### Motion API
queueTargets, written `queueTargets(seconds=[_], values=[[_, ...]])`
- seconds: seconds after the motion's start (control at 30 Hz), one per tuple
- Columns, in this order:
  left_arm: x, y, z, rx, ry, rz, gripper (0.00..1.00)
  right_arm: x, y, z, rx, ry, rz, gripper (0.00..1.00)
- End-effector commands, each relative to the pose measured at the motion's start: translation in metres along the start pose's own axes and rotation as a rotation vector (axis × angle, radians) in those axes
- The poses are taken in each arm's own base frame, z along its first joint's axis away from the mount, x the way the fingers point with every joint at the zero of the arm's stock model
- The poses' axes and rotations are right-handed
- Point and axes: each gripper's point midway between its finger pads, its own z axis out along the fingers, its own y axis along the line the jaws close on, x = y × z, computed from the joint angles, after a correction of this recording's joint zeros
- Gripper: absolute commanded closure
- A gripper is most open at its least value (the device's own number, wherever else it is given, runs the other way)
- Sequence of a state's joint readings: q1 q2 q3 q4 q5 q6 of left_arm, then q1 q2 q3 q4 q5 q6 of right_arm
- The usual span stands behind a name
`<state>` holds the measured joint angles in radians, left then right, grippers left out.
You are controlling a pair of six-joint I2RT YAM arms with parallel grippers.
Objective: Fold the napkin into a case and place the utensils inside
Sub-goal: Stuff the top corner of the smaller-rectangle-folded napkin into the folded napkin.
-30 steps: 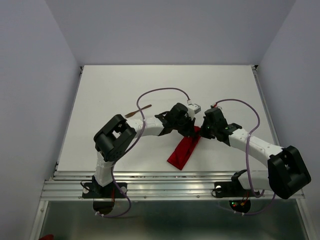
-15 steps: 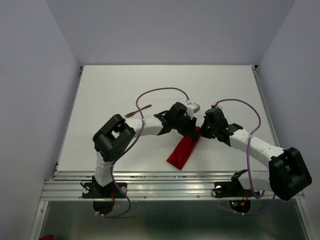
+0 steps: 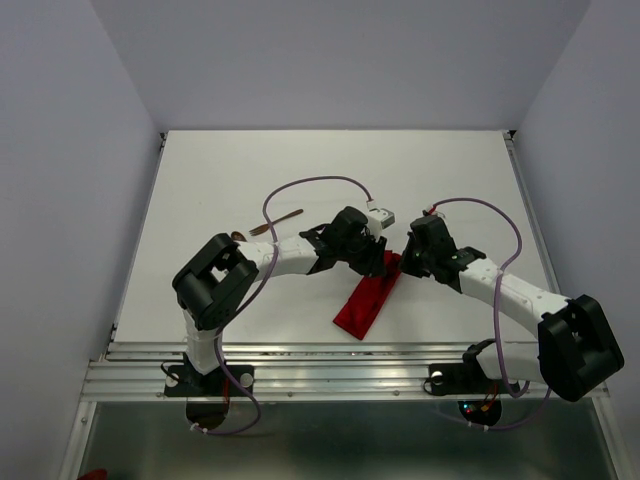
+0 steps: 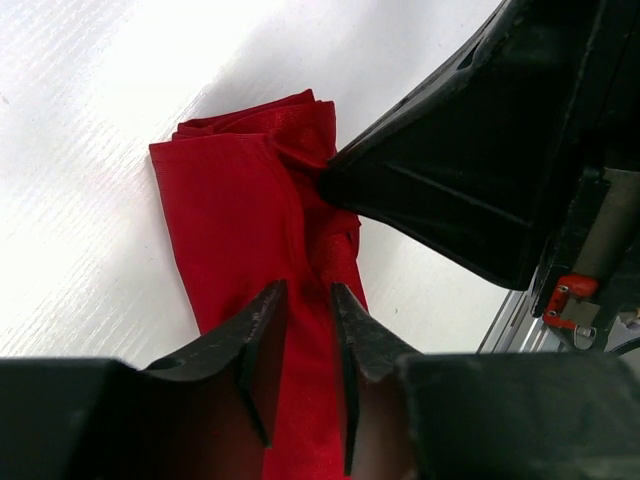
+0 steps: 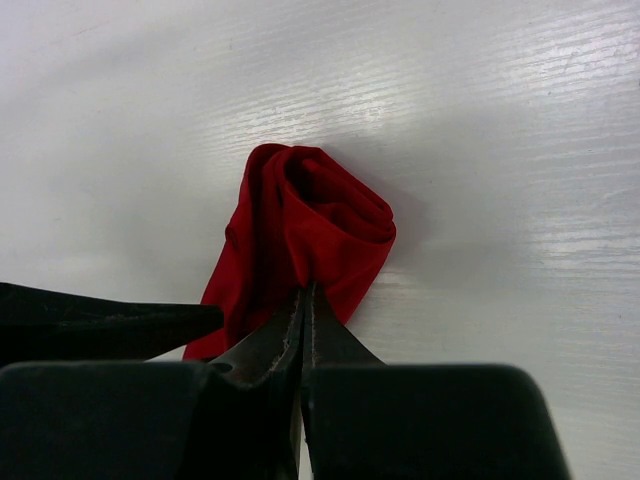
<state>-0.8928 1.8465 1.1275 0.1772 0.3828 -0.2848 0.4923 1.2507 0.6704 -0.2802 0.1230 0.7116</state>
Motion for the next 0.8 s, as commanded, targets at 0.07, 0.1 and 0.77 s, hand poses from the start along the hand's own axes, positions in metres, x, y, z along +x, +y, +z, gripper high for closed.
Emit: queueTargets(seconds=[0.07, 0.1, 0.77], values=[[-0.016, -0.008, -0.007, 0.017, -0.050, 0.038, 0.76, -0.006, 0.008, -0.004, -0.033, -0.032, 0.006, 0.99], [-0.015, -0.006, -0.006, 0.012, -0.046, 0.035, 0.80, -0.006, 0.008, -0.004, -0.033, -0.032, 0.006, 0.99], [-0.005, 0.010, -0.008, 0.009, -0.030, 0.064, 1.00, -0.005, 0.008, -0.004, -0.039, -0.029, 0.009, 0.99]])
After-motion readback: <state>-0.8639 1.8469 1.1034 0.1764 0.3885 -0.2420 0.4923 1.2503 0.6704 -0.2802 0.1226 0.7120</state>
